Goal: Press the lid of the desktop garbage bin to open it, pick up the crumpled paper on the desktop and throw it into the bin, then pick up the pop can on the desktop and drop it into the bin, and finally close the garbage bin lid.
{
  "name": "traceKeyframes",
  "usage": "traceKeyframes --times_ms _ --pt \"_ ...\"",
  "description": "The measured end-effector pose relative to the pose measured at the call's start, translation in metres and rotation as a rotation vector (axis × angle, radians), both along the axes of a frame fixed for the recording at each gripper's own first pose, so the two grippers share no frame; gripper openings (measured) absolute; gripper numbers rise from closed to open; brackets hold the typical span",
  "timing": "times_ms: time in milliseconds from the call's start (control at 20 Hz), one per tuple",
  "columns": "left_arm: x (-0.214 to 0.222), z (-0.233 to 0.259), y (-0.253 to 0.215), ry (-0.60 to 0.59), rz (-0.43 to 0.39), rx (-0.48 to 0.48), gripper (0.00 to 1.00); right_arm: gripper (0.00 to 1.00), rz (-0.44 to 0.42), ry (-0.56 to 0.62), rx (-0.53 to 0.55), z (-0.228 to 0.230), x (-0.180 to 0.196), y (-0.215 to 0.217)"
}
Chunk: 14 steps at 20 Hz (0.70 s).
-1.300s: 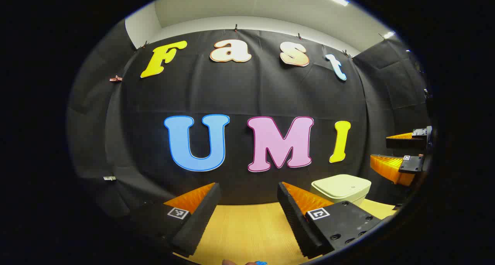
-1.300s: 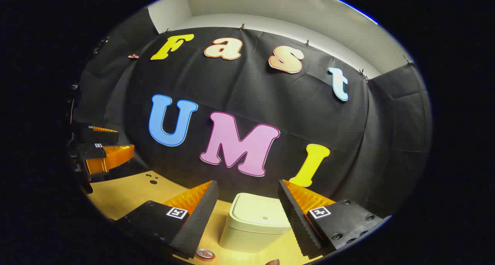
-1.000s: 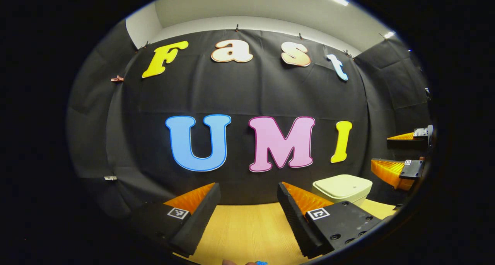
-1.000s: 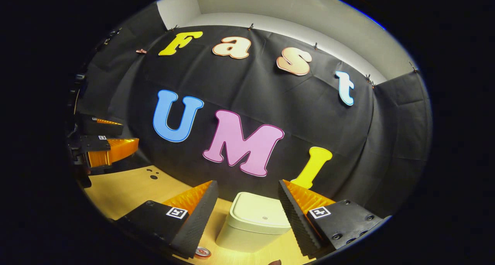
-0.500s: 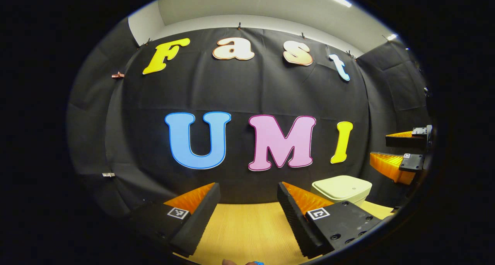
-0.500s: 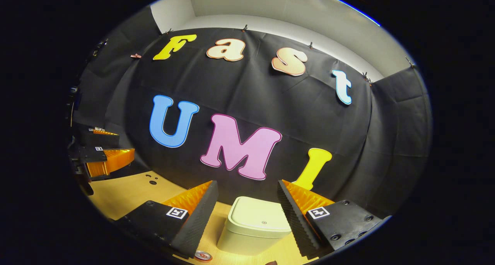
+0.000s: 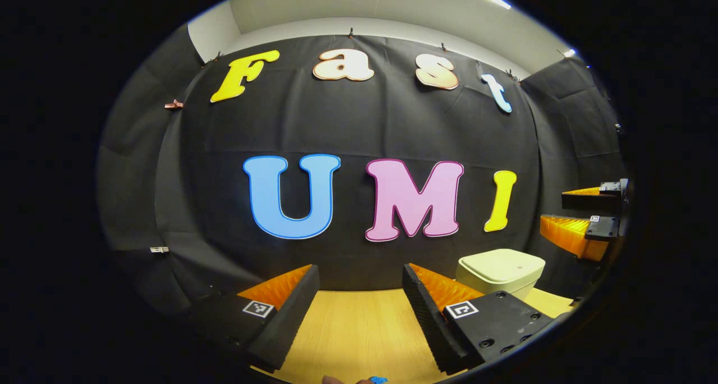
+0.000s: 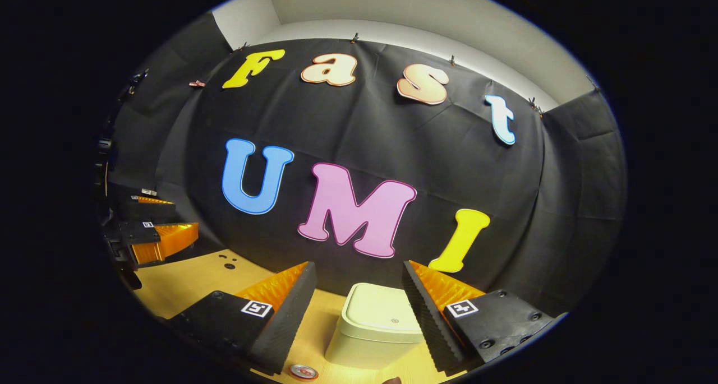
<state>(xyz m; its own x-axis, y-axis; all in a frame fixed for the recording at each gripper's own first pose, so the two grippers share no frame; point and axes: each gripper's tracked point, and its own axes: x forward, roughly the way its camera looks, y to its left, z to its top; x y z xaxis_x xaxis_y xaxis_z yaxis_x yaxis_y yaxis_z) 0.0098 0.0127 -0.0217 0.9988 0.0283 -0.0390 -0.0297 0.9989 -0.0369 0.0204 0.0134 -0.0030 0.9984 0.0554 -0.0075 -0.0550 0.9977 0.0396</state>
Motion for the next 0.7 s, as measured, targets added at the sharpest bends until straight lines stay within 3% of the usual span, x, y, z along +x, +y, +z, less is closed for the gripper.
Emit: traceKeyframes --times_ms 300,450,550,600,700 --pt "0.0 -0.016 -0.003 0.042 -0.012 0.0 0.95 0.96 -0.012 0.019 -0.031 -0.008 0.015 -0.01" --pt "0.002 -0.016 -0.004 0.044 -0.011 0.011 0.95 0.5 -0.039 0.057 -0.034 -0.017 0.037 -0.032" --pt "0.004 -0.015 -0.007 0.044 -0.006 0.009 0.96 0.14 0.002 0.091 0.019 -0.027 0.05 -0.032" --pt "0.004 -0.016 -0.009 0.042 -0.002 0.007 0.95 0.06 -0.034 0.112 0.035 -0.03 0.056 -0.047" --pt "0.006 -0.013 -0.01 0.037 0.008 0.006 0.95 0.05 0.001 0.21 0.11 -0.047 0.069 -0.054"
